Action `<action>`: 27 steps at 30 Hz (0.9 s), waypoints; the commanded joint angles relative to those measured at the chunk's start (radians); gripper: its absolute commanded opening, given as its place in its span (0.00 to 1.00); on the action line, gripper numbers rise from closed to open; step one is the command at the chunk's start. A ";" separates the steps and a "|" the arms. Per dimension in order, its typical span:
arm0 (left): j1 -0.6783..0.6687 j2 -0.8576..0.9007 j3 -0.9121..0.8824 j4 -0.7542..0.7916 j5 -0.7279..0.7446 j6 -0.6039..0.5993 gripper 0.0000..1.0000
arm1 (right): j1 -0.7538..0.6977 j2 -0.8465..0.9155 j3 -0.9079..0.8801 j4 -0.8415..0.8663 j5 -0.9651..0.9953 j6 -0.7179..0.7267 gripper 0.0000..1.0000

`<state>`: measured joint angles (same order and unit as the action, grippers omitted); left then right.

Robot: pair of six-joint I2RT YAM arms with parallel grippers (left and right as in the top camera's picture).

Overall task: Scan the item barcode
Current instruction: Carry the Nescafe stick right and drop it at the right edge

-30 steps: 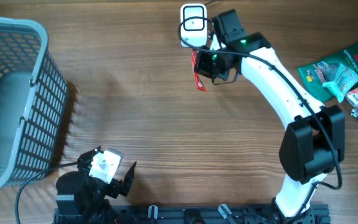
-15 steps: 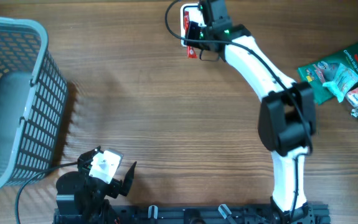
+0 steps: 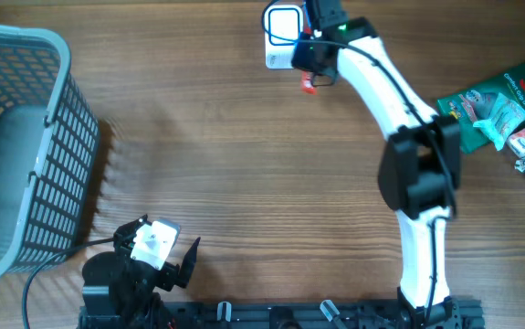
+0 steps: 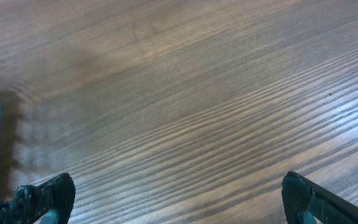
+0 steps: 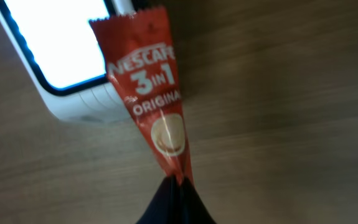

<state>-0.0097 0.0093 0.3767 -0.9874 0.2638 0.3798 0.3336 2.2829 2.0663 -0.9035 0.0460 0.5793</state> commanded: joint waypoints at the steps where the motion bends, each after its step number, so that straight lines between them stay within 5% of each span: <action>1: 0.006 -0.003 -0.005 -0.001 0.016 0.005 1.00 | -0.024 -0.230 0.043 -0.294 0.342 0.074 0.05; 6: 0.006 -0.003 -0.005 -0.002 0.016 0.005 1.00 | -0.162 -0.277 0.016 -0.705 0.574 0.273 0.05; 19: 0.006 -0.003 -0.005 -0.001 0.016 0.005 1.00 | -0.579 -0.277 -0.509 -0.415 0.536 0.415 0.05; 20: 0.006 -0.003 -0.005 -0.001 0.016 0.005 1.00 | -0.593 -0.277 -0.508 -0.413 0.535 0.415 0.17; 21: 0.006 -0.003 -0.005 -0.001 0.016 0.005 1.00 | -0.602 -0.277 -0.507 -0.413 0.527 0.415 0.43; 22: 0.006 -0.003 -0.005 -0.002 0.016 0.005 1.00 | -0.610 -0.277 -0.503 -0.416 0.509 0.410 1.00; 27: 0.006 -0.003 -0.005 -0.002 0.016 0.005 1.00 | -0.601 -0.299 -0.413 -0.437 0.300 0.256 1.00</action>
<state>-0.0097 0.0090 0.3767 -0.9882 0.2642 0.3798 -0.2878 2.0006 1.5780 -1.3308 0.4694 0.9226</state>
